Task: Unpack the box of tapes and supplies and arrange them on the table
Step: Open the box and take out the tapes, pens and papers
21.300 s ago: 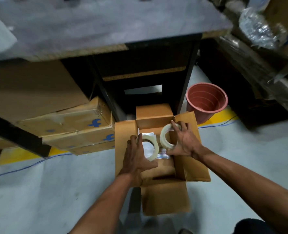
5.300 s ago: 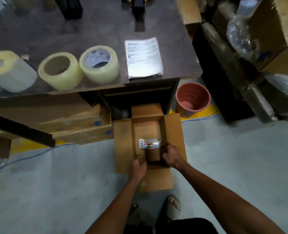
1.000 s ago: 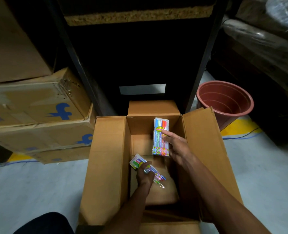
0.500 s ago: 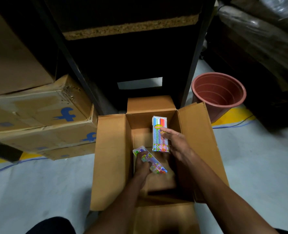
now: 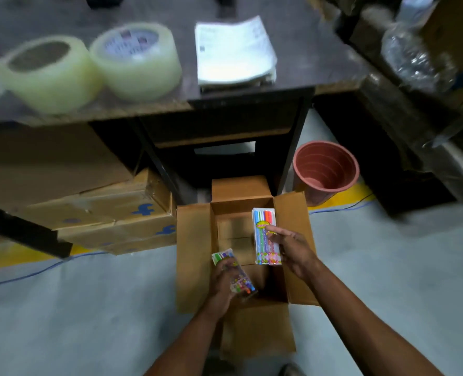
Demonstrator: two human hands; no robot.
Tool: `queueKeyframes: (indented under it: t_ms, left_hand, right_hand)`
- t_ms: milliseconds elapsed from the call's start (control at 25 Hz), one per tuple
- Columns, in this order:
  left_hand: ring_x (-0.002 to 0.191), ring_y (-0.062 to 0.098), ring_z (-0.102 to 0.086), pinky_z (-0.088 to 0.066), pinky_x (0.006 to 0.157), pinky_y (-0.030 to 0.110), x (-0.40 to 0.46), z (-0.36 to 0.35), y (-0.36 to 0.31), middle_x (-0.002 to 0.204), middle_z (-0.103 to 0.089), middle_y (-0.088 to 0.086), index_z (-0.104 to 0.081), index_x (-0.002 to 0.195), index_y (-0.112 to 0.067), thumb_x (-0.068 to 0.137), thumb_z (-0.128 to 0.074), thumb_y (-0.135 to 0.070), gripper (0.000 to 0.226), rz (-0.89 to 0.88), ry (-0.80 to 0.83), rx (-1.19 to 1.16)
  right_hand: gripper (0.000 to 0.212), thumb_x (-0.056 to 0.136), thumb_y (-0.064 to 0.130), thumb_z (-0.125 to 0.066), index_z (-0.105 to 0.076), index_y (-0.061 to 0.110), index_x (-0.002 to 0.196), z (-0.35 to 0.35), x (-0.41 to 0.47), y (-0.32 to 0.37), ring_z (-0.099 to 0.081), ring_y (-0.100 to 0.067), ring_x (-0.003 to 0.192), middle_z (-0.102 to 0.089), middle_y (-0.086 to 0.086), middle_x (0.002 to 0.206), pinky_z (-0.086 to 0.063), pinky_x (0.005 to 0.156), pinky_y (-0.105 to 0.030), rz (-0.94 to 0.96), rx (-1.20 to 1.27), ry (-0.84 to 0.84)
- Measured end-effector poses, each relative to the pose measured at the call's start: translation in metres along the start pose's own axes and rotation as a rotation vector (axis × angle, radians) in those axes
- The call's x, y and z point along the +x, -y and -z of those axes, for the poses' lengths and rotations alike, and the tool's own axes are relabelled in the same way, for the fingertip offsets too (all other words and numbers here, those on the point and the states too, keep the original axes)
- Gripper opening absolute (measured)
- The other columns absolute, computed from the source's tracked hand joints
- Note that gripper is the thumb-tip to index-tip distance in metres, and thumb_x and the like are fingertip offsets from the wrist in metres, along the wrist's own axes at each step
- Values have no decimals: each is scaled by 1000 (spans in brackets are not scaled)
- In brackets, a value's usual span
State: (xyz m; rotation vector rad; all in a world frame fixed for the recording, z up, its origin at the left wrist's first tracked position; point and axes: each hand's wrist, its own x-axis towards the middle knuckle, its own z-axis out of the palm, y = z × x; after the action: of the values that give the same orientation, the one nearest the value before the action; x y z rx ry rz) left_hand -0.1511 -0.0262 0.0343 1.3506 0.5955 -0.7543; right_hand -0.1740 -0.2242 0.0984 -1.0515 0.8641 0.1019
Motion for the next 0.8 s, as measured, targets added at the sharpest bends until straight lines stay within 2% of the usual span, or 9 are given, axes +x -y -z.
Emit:
queueKeyframes:
  t_ms: [120,280,360,520,640,720,800]
  left_hand:
    - [84,30,-69,-57,62,34,-69,4,-38,101,-71,13,-66,110,-14,85,-60,10,35,-6,-14,96]
    - [95,37,-69,-60,77,48,-163,14,-90,111,-69,17,-65,118,-15,84,-58,17,47,2,7,125]
    - [96,44,-68,-59,79,55,-208,19,-117,111,-66,20,-67,115,-14,82,-53,21,50,20,24,108]
    - [87,32,-68,-62,66,40,-288,19,-181,108,-63,13,-67,110,-17,85,-51,19,47,-32,9,182]
    - [85,26,-67,-61,65,37,-326,18,-218,107,-64,11,-65,113,-15,83,-53,21,49,-88,11,208]
    - [88,28,-67,-62,70,40,-344,18,-235,112,-65,15,-65,113,-15,82,-56,21,49,-127,8,219]
    - [99,33,-66,-60,82,51,-360,17,-251,120,-64,18,-69,107,-21,80,-62,19,48,-164,0,220]
  right_hand:
    - [28,95,-1,-58,-78,15,108,-10,-64,36,-76,-22,82,-77,-6,104,-59,61,-32,-6,-10,-11]
    - [27,94,0,-60,-77,14,110,-30,-143,79,-75,-24,85,-77,-8,106,-60,65,-35,-51,-37,-23]
    - [26,94,1,-61,-77,14,109,-43,-180,100,-74,-26,87,-76,-9,107,-60,65,-35,-54,-50,-21]
    - [24,93,4,-64,-79,17,108,-67,-238,146,-73,-31,95,-76,-9,109,-61,72,-40,-46,-69,-3]
    - [24,93,6,-65,-80,20,106,-80,-269,173,-73,-32,99,-75,-9,112,-61,84,-49,-38,-96,16]
    - [25,92,6,-65,-79,19,107,-85,-287,188,-73,-32,99,-75,-10,113,-59,88,-52,-22,-105,40]
    - [26,93,4,-64,-78,18,109,-90,-303,206,-73,-31,97,-76,-10,110,-61,84,-48,3,-112,64]
